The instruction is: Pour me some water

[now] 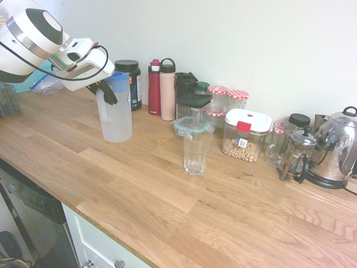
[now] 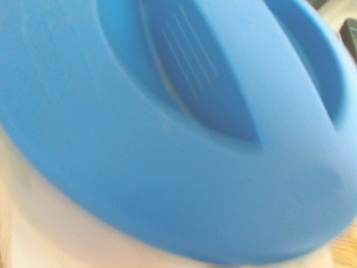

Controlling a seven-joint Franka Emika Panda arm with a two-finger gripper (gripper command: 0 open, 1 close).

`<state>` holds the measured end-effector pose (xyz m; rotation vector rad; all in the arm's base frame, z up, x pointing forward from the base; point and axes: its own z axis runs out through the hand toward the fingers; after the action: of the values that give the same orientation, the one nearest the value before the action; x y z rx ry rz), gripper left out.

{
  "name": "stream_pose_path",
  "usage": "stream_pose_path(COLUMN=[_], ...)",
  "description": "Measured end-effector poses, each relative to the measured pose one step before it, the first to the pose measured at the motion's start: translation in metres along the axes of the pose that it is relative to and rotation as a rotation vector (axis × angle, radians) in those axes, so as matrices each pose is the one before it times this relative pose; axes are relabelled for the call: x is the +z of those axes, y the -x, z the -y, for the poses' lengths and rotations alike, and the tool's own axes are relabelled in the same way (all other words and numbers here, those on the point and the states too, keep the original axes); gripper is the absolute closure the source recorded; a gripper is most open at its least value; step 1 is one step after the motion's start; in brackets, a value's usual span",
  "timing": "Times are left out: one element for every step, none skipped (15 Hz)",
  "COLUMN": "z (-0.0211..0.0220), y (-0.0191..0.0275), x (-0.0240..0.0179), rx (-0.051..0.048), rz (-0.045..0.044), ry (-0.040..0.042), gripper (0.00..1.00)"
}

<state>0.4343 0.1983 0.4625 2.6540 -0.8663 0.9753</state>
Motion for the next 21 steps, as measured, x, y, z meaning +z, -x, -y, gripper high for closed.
stream_pose_path(z=[-0.00035,-0.00045,-0.00046,-0.00030,-0.00020,-0.00001,-0.00007,-0.00003,-0.00031,-0.00056,-0.00095,-0.00099,-0.00149,-0.00153,-0.00152,-0.00162,-0.00198,-0.00369,-0.00619,-0.00862,-0.01151], y=[-0.00101,-0.00120,-0.00178,-0.00305,-0.00249,-0.00116,0.00017,-0.00003,-0.00164,-0.00298,-0.00443,-0.00441,-0.00258,-0.00132,-0.00069,-0.00031,-0.00036,-0.00132,-0.00279,-0.00120,0.00102], x=[-0.00147,-0.00096,-0.00072,-0.00120,-0.00111,-0.00044,0.00017,-0.00007,-0.00093,-0.00138,-0.00177,-0.00154,0.00021,0.00084,0.00096,0.00057,-0.00195,-0.00658,-0.01227,-0.01425,-0.01633], rx=[0.00163,0.00225,0.00341,0.00515,0.00192,-0.00300,-0.00939,-0.01508,-0.01247,-0.00941,-0.00420,-0.00127,0.00181,0.00129,0.00058,0.00069,0.00146,-0.00026,0.00548,0.00643,-0.00005], rz=[0.00189,0.00155,0.00070,0.00029,0.00590,0.01721,0.03864,0.04753,0.03735,0.02457,0.01407,0.00734,0.00486,0.00958,0.01731,0.02753,0.03937,0.04358,0.03049,0.02563,0.03046], ry=[0.00479,0.00396,0.00386,0.00021,-0.00402,-0.00540,-0.00903,-0.01295,-0.01262,-0.00897,-0.00484,-0.00287,-0.00077,0.00075,0.00075,-0.00280,-0.00843,-0.00577,0.00298,0.00569,0.00294], gripper=[0.00,0.00,0.00,0.00,0.00,0.00,0.00,0.00,0.00,0.00,0.00,0.00,0.00,0.00,0.00,0.00,0.00,0.00,0.00,0.00,0.00])
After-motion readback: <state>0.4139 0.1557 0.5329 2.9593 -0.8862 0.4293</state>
